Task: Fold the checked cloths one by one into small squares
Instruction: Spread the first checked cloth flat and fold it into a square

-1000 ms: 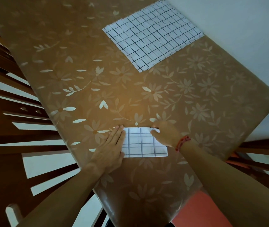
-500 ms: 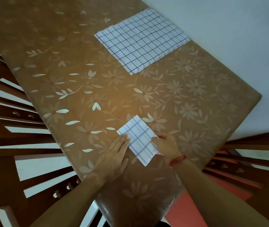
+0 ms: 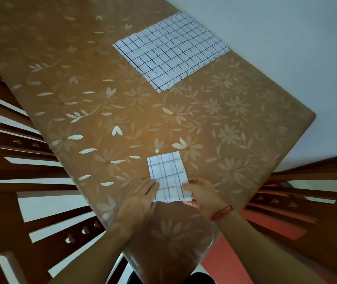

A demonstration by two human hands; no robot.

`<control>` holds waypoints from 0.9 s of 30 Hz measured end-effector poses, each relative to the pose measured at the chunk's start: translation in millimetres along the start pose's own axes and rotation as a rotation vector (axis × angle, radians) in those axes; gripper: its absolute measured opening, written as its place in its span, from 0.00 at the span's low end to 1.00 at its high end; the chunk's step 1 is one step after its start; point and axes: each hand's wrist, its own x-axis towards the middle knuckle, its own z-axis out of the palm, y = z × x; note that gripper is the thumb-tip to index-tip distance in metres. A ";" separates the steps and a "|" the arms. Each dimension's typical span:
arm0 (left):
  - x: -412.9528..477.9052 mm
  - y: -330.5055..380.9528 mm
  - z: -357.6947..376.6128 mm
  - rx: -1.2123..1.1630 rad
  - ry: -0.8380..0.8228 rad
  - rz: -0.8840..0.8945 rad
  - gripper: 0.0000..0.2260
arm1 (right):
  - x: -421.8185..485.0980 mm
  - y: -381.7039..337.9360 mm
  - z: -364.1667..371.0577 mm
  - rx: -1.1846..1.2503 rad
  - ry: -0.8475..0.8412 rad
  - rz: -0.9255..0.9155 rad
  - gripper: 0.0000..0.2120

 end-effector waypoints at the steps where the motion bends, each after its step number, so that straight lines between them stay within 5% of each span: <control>1: -1.4 0.0 0.6 -0.002 0.010 0.005 0.22 | -2.0 0.4 -4.5 -0.031 -0.001 -0.008 0.07; 3: -4.8 -0.1 0.3 -0.007 0.025 0.013 0.22 | -5.5 5.7 -14.9 -0.148 0.052 -0.106 0.06; 6: -8.2 1.0 -2.6 0.009 0.026 0.011 0.22 | -2.5 24.6 -35.6 -0.717 0.244 -0.535 0.08; 8: -10.0 1.2 -2.9 0.000 0.029 0.012 0.22 | -2.8 35.6 -45.3 -0.989 0.216 -0.863 0.14; 11: -12.3 1.7 -3.4 -0.002 0.020 0.014 0.22 | -0.8 43.0 -45.3 -1.180 0.087 -1.106 0.25; 15: -11.8 2.4 -9.5 -0.007 -0.012 -0.005 0.22 | 2.7 42.2 -34.0 -1.268 0.026 -1.175 0.22; 27: -6.4 -6.0 -2.2 -0.246 0.042 -0.192 0.18 | 11.9 24.4 -21.1 -1.127 0.065 -0.985 0.21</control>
